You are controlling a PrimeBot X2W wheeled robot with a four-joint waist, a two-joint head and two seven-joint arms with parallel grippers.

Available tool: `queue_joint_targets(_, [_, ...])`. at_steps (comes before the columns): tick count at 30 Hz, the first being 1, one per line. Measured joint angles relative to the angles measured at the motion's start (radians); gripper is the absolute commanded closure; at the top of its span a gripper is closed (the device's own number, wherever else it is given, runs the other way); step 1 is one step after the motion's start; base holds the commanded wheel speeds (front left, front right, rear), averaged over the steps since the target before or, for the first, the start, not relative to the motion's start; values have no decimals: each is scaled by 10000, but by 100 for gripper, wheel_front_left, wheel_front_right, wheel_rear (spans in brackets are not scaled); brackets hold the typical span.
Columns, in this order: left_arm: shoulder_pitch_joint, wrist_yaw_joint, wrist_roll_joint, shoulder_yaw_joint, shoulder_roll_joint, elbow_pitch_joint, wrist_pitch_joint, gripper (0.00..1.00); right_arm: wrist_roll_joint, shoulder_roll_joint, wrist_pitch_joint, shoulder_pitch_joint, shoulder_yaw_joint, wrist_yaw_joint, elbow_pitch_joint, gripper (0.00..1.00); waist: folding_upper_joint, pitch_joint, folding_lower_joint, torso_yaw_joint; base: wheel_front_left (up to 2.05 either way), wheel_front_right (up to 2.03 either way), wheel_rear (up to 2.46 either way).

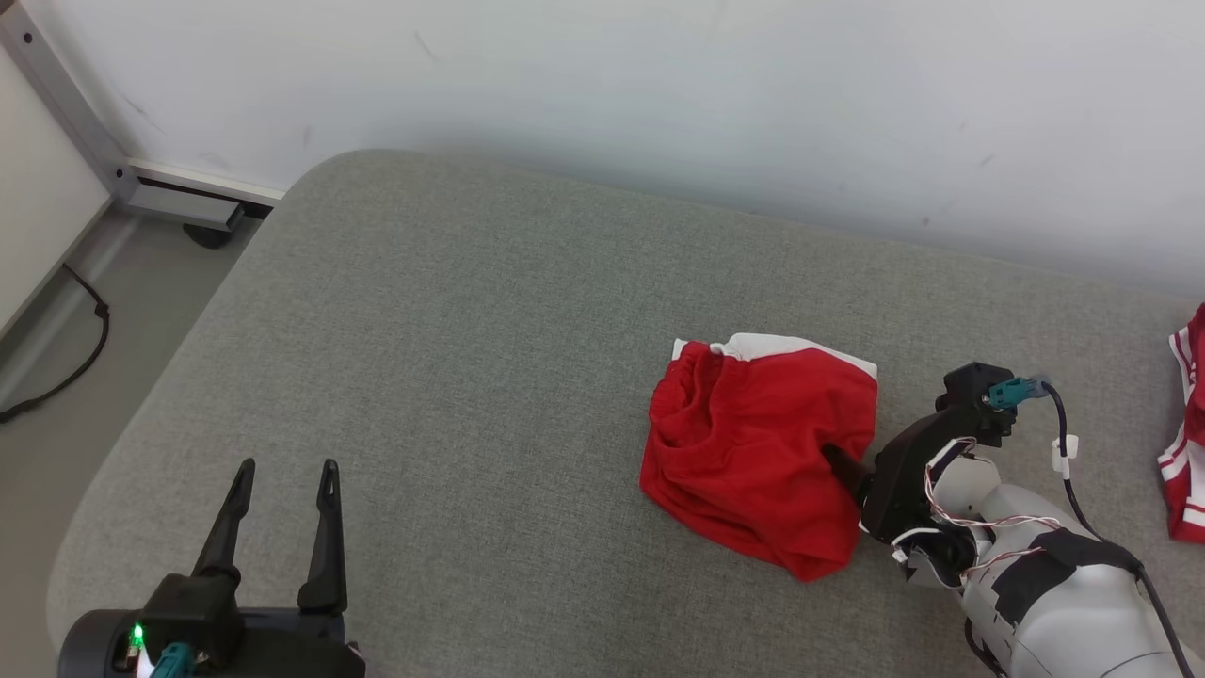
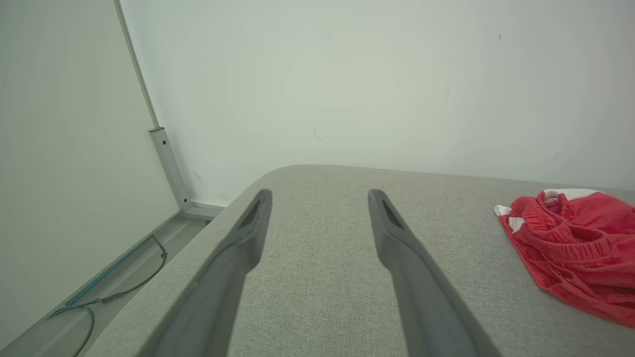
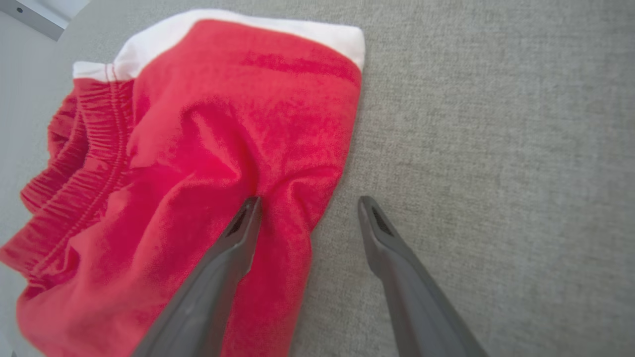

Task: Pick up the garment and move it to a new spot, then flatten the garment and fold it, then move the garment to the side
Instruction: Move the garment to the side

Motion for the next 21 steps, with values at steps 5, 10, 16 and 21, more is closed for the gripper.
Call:
queue_joint_targets(5, [-9,-13,46,73,-46,17,0,0,77,56,115,-58,-10,0,38,100,0,33,-1,33,0,0,0])
queue_joint_targets(10, [-11,-90,59,130,-92,31,0,0,88,56,29,-68,65,0,-104,100,0,85,-1,-18,0,0,0])
queue_joint_targets(16, [-25,-94,84,253,-134,42,0,0,35,-121,-207,-135,257,0,-416,100,1,97,-1,-172,0,0,0])
queue_joint_targets(21, [-16,-150,148,405,-71,67,0,0,-128,-431,-299,-249,550,0,-817,100,0,55,-1,-445,0,0,0])
